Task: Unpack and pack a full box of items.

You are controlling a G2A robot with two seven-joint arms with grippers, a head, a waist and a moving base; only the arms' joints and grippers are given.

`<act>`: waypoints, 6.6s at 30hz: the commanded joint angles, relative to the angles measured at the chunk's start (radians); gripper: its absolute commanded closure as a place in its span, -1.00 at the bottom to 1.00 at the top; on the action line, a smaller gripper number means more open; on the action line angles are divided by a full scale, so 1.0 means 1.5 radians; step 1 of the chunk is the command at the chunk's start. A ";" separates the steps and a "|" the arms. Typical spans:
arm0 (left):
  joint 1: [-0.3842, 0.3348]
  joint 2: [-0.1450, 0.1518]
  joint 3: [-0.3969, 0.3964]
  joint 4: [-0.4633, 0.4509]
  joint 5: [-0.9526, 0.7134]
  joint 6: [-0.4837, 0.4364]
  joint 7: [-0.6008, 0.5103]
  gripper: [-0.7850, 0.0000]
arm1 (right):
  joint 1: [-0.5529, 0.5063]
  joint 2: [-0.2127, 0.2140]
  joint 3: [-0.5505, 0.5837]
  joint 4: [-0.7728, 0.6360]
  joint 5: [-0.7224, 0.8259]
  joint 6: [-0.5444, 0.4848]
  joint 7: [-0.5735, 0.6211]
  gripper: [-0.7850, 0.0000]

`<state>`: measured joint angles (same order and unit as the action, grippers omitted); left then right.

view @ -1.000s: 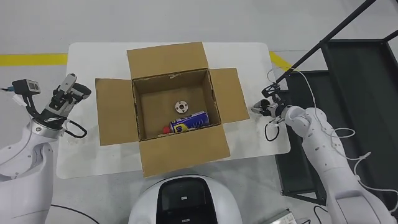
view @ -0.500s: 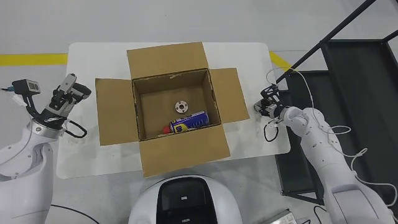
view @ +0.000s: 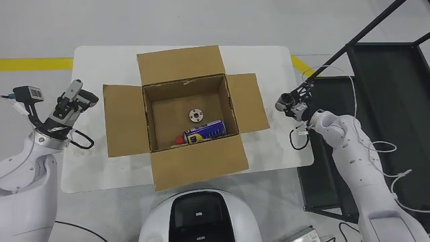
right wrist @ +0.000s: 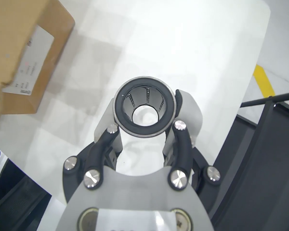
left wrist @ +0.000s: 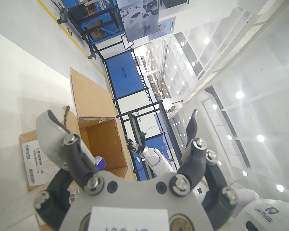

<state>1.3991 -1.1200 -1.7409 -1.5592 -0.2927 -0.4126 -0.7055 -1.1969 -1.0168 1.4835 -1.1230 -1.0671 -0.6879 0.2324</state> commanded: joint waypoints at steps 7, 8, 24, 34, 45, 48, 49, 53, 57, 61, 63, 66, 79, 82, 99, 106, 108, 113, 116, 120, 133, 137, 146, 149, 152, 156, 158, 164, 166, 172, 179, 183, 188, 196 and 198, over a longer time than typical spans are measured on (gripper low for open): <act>0.000 0.000 0.000 0.000 0.000 0.000 0.000 -1.00 | -0.082 0.013 0.062 -0.261 -0.002 0.013 0.004 1.00; 0.000 0.000 0.000 0.000 0.000 0.000 0.000 -1.00 | -0.085 0.014 0.056 -0.294 -0.001 0.006 0.014 1.00; 0.000 0.000 0.000 0.000 0.000 0.000 0.000 -1.00 | 0.146 -0.044 -0.289 -0.285 0.014 0.022 0.124 1.00; 0.000 0.000 0.000 0.000 0.000 0.000 0.000 -1.00 | 0.152 -0.046 -0.294 -0.278 0.015 0.020 0.118 1.00; 0.000 0.000 0.000 0.000 0.000 0.000 0.000 -1.00 | 0.158 -0.051 -0.316 -0.275 0.013 0.019 0.117 1.00; 0.000 0.000 0.000 0.000 0.000 0.000 0.000 -1.00 | 0.213 -0.070 -0.370 -0.222 0.044 0.009 0.130 1.00; 0.000 0.000 0.000 0.000 0.000 0.000 0.000 -1.00 | 0.238 -0.079 -0.394 -0.202 0.055 0.002 0.133 1.00; 0.000 0.000 0.000 0.000 0.000 0.000 0.000 -1.00 | 0.340 -0.125 -0.497 -0.096 0.070 -0.001 0.144 1.00; 0.000 0.000 0.000 0.000 0.000 0.000 0.000 -1.00 | 0.415 -0.181 -0.595 0.018 0.066 0.005 0.134 1.00; 0.000 0.000 0.000 0.000 0.000 0.000 0.000 -1.00 | 0.460 -0.234 -0.660 0.126 0.066 0.004 0.107 1.00; 0.000 0.000 0.000 0.000 0.000 0.000 0.000 -1.00 | 0.475 -0.256 -0.679 0.173 0.070 -0.001 0.090 1.00; 0.000 0.000 0.000 0.000 0.000 0.000 0.000 -1.00 | 0.494 -0.287 -0.702 0.234 0.075 -0.002 0.089 1.00; 0.000 0.000 0.000 0.000 0.000 0.000 0.000 -1.00 | 0.525 -0.376 -0.748 0.411 0.044 -0.008 0.043 -1.00; 0.000 0.000 0.000 0.000 0.000 0.000 0.000 -1.00 | 0.530 -0.383 -0.747 0.432 0.037 -0.024 0.008 -1.00; -0.013 0.010 -0.028 0.069 0.088 -0.016 0.026 -1.00 | 0.487 -0.252 -0.608 0.296 0.000 -0.215 -0.271 -1.00; -0.030 0.011 0.016 0.089 0.070 -0.051 -0.036 -1.00 | 0.357 -0.150 -0.449 0.053 0.082 -0.196 -0.108 -1.00; -0.032 0.011 0.020 0.085 0.049 -0.051 -0.049 -1.00 | 0.357 -0.150 -0.449 0.053 0.082 -0.196 -0.108 -1.00; -0.035 0.014 0.022 0.060 -0.010 -0.032 -0.107 -1.00 | 0.357 -0.150 -0.449 0.053 0.082 -0.196 -0.108 -1.00; -0.039 0.017 0.027 0.043 -0.017 -0.015 -0.132 -1.00 | 0.357 -0.150 -0.449 0.053 0.082 -0.196 -0.108 -1.00; -0.044 0.019 0.034 0.028 -0.015 -0.004 -0.143 -1.00 | 0.344 -0.149 -0.446 0.042 0.097 -0.203 -0.108 -1.00; -0.084 0.014 0.118 0.012 -0.012 0.013 -0.127 -1.00 | 0.210 -0.057 -0.290 -0.050 0.358 -0.216 0.055 -1.00; -0.109 0.011 0.159 0.024 0.008 0.018 -0.123 -1.00 | 0.134 -0.014 -0.205 -0.081 0.466 -0.216 0.134 -1.00; -0.166 -0.002 0.258 0.082 0.065 -0.007 -0.091 -1.00 | 0.048 0.028 -0.097 -0.026 0.633 -0.170 0.215 -1.00; -0.179 -0.006 0.279 0.105 0.095 -0.016 -0.072 -1.00 | 0.051 0.027 -0.105 0.010 0.659 -0.142 0.221 -1.00; -0.187 -0.007 0.293 0.121 0.120 -0.028 -0.058 -1.00 | 0.070 0.020 -0.133 0.059 0.680 -0.124 0.240 -1.00; -0.188 -0.008 0.299 0.129 0.134 -0.043 -0.049 -1.00 | 0.103 0.005 -0.179 0.121 0.718 -0.127 0.263 -1.00; -0.185 -0.007 0.302 0.128 0.141 -0.046 -0.048 -1.00 | 0.120 -0.002 -0.199 0.151 0.728 -0.131 0.271 -1.00; -0.174 -0.007 0.310 0.120 0.157 -0.047 -0.040 -1.00 | 0.139 -0.019 -0.242 0.176 0.778 -0.206 0.289 -1.00; -0.174 -0.006 0.310 0.120 0.170 -0.047 -0.032 -1.00 | 0.138 -0.021 -0.247 0.165 0.808 -0.216 0.305 -1.00; -0.179 -0.007 0.309 0.115 0.189 -0.051 0.011 -1.00 | 0.114 -0.010 -0.223 0.083 0.854 -0.216 0.349 -1.00; -0.174 -0.005 0.297 0.108 0.190 -0.058 0.037 -1.00 | 0.072 0.005 -0.198 -0.077 0.906 -0.216 0.384 -1.00; -0.167 -0.003 0.283 0.105 0.179 -0.062 0.050 -1.00 | 0.092 0.010 -0.239 -0.098 0.879 -0.216 0.384 -1.00; -0.156 0.002 0.252 0.096 0.199 -0.072 0.075 -1.00 | 0.170 -0.005 -0.333 -0.057 0.851 -0.212 0.388 -1.00; -0.128 0.008 0.227 0.075 0.225 -0.081 0.093 -1.00 | 0.283 -0.051 -0.453 0.033 0.788 -0.170 0.401 -1.00; -0.124 0.009 0.225 0.072 0.223 -0.081 0.095 -1.00 | 0.301 -0.062 -0.473 0.044 0.759 -0.156 0.392 -1.00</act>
<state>1.2102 -1.1073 -1.4019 -1.4494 0.0450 -0.5338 -0.5649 -0.7580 -1.1023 0.7876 -1.0643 0.0940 -0.9319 0.8272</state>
